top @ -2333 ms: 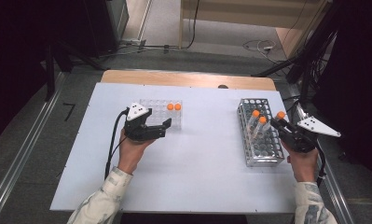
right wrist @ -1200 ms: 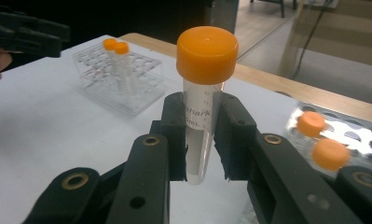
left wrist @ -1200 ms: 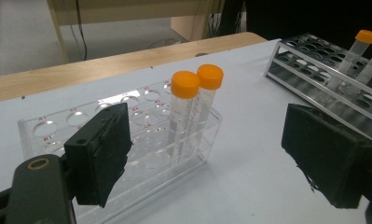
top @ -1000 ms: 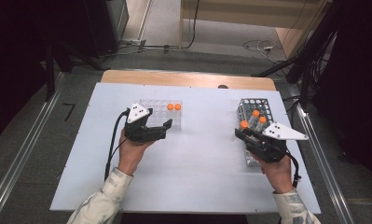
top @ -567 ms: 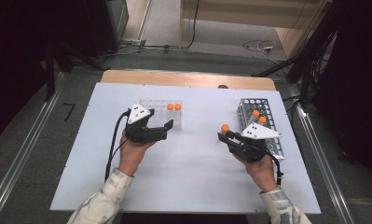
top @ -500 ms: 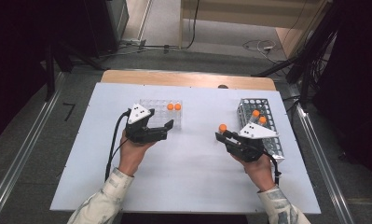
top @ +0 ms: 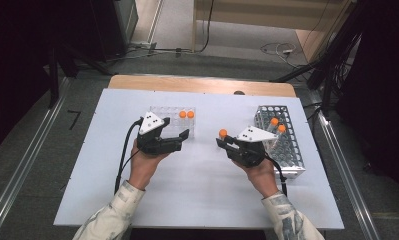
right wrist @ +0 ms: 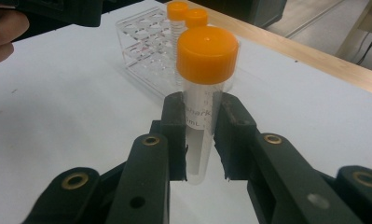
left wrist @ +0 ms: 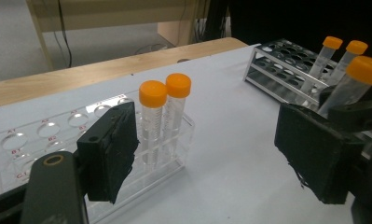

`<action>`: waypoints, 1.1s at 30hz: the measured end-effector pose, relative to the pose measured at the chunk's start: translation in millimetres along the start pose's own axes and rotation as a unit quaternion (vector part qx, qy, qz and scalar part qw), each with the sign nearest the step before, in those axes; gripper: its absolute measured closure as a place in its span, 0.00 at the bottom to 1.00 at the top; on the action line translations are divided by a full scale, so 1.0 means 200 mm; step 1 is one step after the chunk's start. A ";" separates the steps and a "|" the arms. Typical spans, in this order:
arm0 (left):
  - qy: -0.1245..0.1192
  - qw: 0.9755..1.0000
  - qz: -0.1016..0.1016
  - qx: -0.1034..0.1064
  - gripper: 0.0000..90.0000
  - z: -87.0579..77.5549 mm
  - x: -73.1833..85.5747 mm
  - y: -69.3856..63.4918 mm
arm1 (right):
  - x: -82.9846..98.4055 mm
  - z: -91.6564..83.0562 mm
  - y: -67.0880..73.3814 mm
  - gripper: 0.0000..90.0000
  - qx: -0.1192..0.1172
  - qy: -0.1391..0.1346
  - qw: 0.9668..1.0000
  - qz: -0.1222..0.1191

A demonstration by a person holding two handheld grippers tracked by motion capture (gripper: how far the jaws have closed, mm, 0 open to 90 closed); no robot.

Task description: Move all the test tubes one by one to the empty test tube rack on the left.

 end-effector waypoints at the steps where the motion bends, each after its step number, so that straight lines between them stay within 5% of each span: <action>1: -0.001 1.000 0.001 0.003 0.25 0.00 0.00 -0.01 | 0.00 0.01 0.01 0.80 0.000 0.003 1.000 -0.002; 17: 0.002 0.999 0.019 0.041 0.29 0.04 -0.01 -0.12 | -0.01 0.22 0.17 0.80 -0.029 0.036 0.999 -0.015; 20: 0.002 0.999 0.009 0.052 0.30 0.04 0.00 -0.12 | -0.01 0.25 0.19 0.80 -0.035 0.037 0.999 -0.017; 33: -0.004 0.999 0.007 0.053 0.35 0.04 0.00 -0.13 | -0.02 0.28 0.24 0.80 -0.043 0.039 0.998 -0.016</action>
Point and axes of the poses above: each handheld gripper's, and its own axes: z roughly forward along the jaws, x roughly out of its underside, y roughly to its left, the point moved 6 cm from there along z, roughly forward along the jaws, and after that the axes turned 13 degrees about z, right-handed, at the moved point
